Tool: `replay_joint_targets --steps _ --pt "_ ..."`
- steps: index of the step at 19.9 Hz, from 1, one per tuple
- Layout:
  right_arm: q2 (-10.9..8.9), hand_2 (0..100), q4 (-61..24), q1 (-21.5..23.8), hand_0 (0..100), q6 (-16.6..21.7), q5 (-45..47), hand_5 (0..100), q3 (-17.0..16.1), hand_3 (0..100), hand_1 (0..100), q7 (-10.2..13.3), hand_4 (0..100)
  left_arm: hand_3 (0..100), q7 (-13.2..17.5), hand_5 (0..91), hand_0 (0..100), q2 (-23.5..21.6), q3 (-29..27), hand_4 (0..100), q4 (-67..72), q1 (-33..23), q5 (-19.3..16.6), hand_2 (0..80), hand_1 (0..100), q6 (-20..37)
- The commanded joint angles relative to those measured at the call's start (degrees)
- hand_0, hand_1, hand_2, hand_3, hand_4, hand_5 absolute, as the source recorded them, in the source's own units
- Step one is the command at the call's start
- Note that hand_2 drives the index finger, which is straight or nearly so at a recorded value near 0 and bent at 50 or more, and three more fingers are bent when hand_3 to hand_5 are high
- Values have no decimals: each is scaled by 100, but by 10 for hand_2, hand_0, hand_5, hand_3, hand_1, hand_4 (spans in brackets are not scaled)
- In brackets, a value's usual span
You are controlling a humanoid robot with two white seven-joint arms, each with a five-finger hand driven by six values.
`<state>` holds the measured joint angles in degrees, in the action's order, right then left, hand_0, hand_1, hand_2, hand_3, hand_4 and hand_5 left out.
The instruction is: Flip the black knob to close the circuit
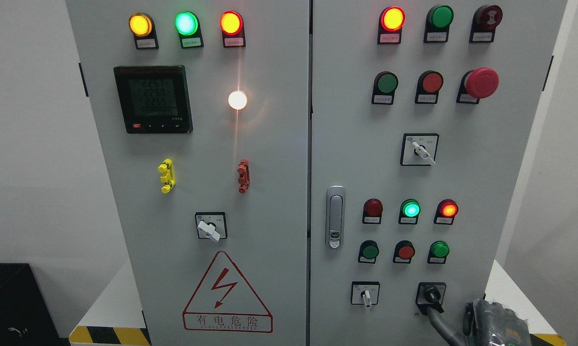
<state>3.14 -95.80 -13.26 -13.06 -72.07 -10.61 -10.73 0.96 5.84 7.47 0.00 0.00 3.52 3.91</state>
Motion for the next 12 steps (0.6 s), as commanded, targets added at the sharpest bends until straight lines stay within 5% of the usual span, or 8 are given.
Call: replay_joint_targets --steps 1,12 --pt "-7 866 -9 43 0 5 0 913 235 1000 53 1 872 0 0 0 120 -4 0 0 -132 -123 0 0 556 4" --pt "2 860 -518 403 0 31 44 915 376 1000 55 98 871 0 0 0 120 -4 0 0 -132 -123 0 0 556 4"
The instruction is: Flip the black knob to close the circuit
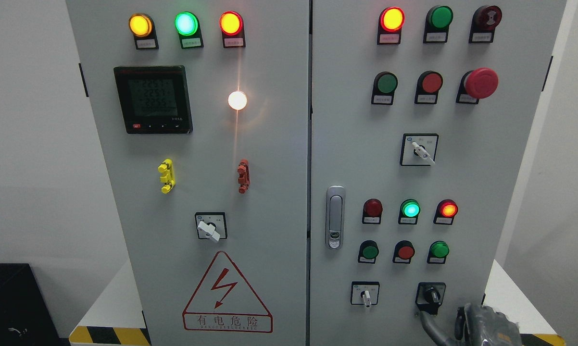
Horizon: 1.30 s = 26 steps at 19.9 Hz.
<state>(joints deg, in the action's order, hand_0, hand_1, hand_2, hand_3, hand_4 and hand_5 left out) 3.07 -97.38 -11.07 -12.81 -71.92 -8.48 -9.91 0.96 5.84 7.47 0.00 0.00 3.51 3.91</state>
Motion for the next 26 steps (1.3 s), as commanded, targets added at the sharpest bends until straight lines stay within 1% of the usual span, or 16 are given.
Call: replay_joint_targets --steps 1,5,8,10,11,12,14,15,16,17,18,20,21,23,24,26 --pt "35 856 -439 245 0 6 46 915 162 1000 56 33 871 0 0 0 120 5 0 0 -132 -123 0 0 556 5" --pt "44 837 -896 614 0 24 721 912 171 988 59 305 850 0 0 0 120 -4 0 0 -132 -123 0 0 556 5" --pt "132 798 -1256 939 0 24 1424 887 189 958 76 507 834 0 0 0 120 5 0 0 -132 -123 0 0 556 5" --pt "255 745 -1397 1176 0 76 1566 835 189 943 84 752 827 0 0 0 120 -4 0 0 -132 -123 0 0 556 5" --pt "368 729 -1442 1290 0 251 1654 818 180 938 87 806 822 0 0 0 120 -4 0 0 -132 -123 0 0 556 5" --pt "430 700 -1468 1413 0 522 1907 787 145 930 90 876 814 0 0 0 120 -4 0 0 -132 -123 0 0 556 5" --pt "422 630 -1486 1616 0 919 2845 728 180 893 89 1217 780 0 0 0 120 5 0 0 -132 -123 0 0 556 5" --pt "422 553 -1495 1704 0 999 3163 663 189 817 89 1376 730 0 0 0 120 -4 0 0 -132 -123 0 0 556 5" --pt "422 487 -1495 1774 0 1060 3332 581 198 740 94 1482 651 0 0 0 120 -4 0 0 -132 -123 0 0 556 5" --pt "422 456 -1495 1827 0 1157 3412 538 180 699 96 1492 607 0 0 0 120 -4 0 0 -132 -123 0 0 556 5" --pt "414 401 -1495 1880 0 1236 3613 493 180 619 97 1501 540 0 0 0 120 5 0 0 -132 -123 0 0 556 5" --pt "413 328 -1512 2012 0 1377 4515 410 189 496 95 1501 435 0 0 0 120 -4 0 0 -132 -123 0 0 556 5" --pt "405 286 -1565 2073 0 1386 5059 357 198 445 95 1492 389 0 0 0 120 -4 0 0 -132 -123 0 0 556 5" --pt "405 245 -1679 2214 0 1369 6001 304 241 394 96 1483 345 0 0 0 120 -4 0 0 -132 -123 0 0 556 5" --pt "405 228 -1697 2266 0 1377 6336 272 242 375 96 1483 330 0 0 0 120 -4 0 0 -132 -123 0 0 556 5" --pt "405 206 -1732 2381 0 1395 6742 245 250 361 95 1466 315 0 0 0 120 -4 0 0 -132 -123 0 0 556 5"
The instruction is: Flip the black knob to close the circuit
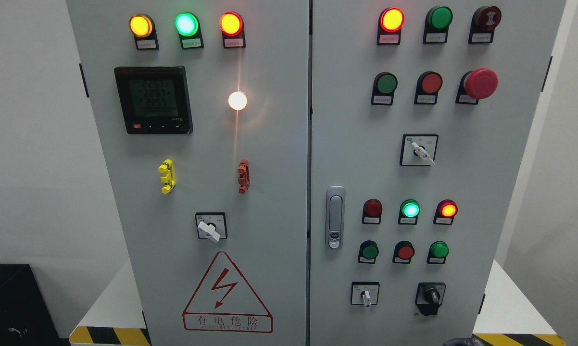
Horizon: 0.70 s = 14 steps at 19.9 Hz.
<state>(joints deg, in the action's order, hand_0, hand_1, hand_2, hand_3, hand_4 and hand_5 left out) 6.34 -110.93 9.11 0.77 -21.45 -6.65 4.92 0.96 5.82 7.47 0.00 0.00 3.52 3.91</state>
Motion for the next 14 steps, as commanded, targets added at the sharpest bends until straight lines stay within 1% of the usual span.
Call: replay_joint_targets --steps 1,2,3,4,5,7,9,14 --pt "78 193 -403 398 0 46 1835 233 67 354 94 -34 307 0 0 0 120 -2 0 0 -132 -123 0 0 556 5" --pt "78 184 -412 407 0 55 1950 218 85 337 87 -52 297 0 0 0 120 7 0 0 -132 -123 0 0 556 5" --pt "69 161 -421 424 0 73 2064 194 120 307 82 -70 244 0 0 0 120 7 0 0 -132 -123 0 0 556 5" --pt "78 130 -438 433 0 90 2161 159 155 252 72 -122 194 0 0 0 120 -2 0 0 -132 -123 0 0 556 5" --pt "78 109 -438 433 0 134 2240 130 181 217 67 -236 153 0 0 0 120 -2 0 0 -132 -123 0 0 556 5" --pt "69 61 -430 477 0 257 2303 39 234 147 52 -429 90 0 0 0 120 -2 0 0 -132 -123 0 0 556 5" --pt "69 41 -438 512 0 310 2303 1 269 127 39 -448 69 0 0 0 120 7 0 0 -132 -123 0 0 556 5" --pt "69 23 -438 609 0 336 2408 0 287 117 29 -465 61 0 0 0 120 -2 0 0 -132 -123 0 0 556 5"
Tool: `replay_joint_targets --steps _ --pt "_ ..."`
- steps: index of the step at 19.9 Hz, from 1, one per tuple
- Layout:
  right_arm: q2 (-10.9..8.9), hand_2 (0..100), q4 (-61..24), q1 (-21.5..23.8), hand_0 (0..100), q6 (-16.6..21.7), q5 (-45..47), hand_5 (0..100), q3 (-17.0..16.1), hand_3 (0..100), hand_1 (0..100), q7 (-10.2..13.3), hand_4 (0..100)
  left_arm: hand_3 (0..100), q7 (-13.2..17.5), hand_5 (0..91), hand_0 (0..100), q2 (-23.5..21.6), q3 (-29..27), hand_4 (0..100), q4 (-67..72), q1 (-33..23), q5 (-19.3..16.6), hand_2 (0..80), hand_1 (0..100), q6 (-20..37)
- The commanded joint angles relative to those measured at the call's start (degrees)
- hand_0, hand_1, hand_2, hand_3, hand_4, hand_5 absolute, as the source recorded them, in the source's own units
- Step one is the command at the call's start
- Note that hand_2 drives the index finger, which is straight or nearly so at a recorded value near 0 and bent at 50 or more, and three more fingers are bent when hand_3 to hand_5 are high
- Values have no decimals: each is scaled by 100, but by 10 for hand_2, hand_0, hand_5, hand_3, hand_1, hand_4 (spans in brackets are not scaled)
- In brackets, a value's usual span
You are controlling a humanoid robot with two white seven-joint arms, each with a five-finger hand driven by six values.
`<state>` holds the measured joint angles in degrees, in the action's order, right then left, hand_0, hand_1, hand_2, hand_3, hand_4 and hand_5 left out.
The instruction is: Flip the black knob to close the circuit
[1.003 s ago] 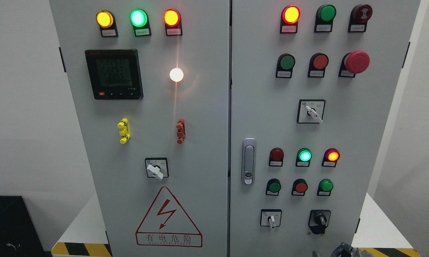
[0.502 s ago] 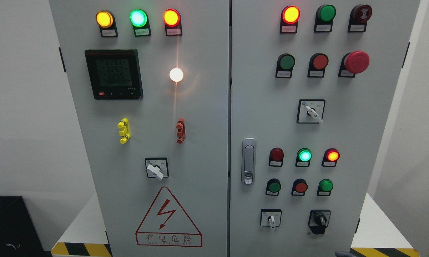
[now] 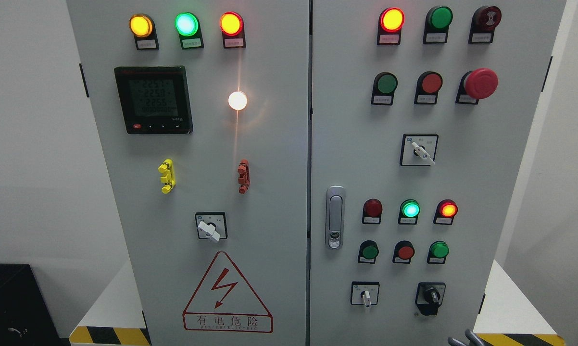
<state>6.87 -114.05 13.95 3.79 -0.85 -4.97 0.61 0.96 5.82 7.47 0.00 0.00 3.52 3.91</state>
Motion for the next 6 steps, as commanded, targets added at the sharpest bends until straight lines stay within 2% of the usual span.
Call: replay_joint_targets --steps 1,6 --pt "16 21 -126 134 0 95 348 0 119 116 30 -34 57 0 0 0 120 -2 0 0 -132 -123 0 0 556 5" --pt "16 17 -117 169 0 157 357 0 128 115 29 -34 52 0 0 0 120 -2 0 0 -132 -123 0 0 556 5"
